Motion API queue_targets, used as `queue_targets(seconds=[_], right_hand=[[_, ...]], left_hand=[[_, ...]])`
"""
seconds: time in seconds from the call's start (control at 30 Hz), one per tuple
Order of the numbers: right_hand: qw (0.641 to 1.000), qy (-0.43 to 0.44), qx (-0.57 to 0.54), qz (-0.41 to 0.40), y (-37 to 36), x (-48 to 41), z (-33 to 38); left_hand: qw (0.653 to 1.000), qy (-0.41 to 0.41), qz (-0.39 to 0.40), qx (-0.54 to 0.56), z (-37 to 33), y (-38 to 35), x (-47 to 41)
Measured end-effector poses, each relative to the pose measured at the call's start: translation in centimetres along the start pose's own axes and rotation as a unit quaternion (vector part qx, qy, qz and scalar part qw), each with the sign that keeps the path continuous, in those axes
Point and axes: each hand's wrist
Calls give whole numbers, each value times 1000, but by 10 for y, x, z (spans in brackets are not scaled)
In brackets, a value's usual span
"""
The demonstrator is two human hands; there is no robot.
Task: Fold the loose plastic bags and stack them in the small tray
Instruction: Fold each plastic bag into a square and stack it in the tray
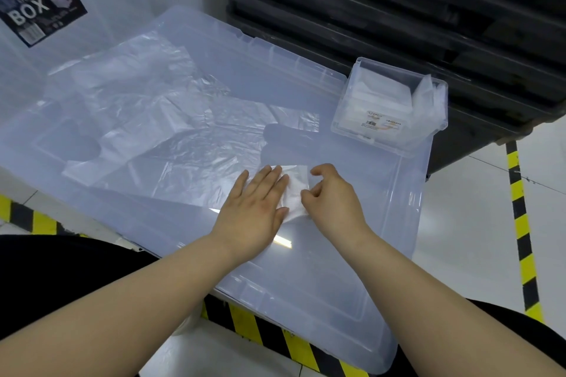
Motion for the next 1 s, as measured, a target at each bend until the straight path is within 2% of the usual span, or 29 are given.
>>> queue_targets(seconds=[0.07,0.13,0.17,0.27,0.33,0.43,0.6,0.67,0.8,1.0], right_hand=[[996,20,85,-30,-1,5,1],[973,106,165,-123,-5,6,-3],[965,147,169,-135,-8,5,-4],[959,201,198,-5,-16,7,-3],[951,195,234,43,-16,5,-8],[942,171,284,48,-16,3,-15],[944,125,302,34,-13,8,-18],[945,108,306,49,-10,10,-17],[947,106,299,56,-5,13,-17],[952,114,276,70,2,20,-20]], left_hand=[[1000,-8,8,-12,1,-4,1],[1000,-10,12,-15,2,-6,1],[1000,-10,16,-12,2,-8,1],[999,-9,31,-14,-1,-4,1],[998,-12,65,0,0,-1,0],[993,-25,108,-29,3,-4,4],[996,-7,80,-37,3,2,0],[997,17,75,-3,3,7,-7],[996,55,-10,64,6,21,-27],[989,117,60,68,4,29,-42]])
Point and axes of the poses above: each hand's wrist, its own x-axis away from the middle knuckle, its own y-axis out of the back of the hand, z = x × y, and after that the axes turned 5 degrees about -y, right-handed
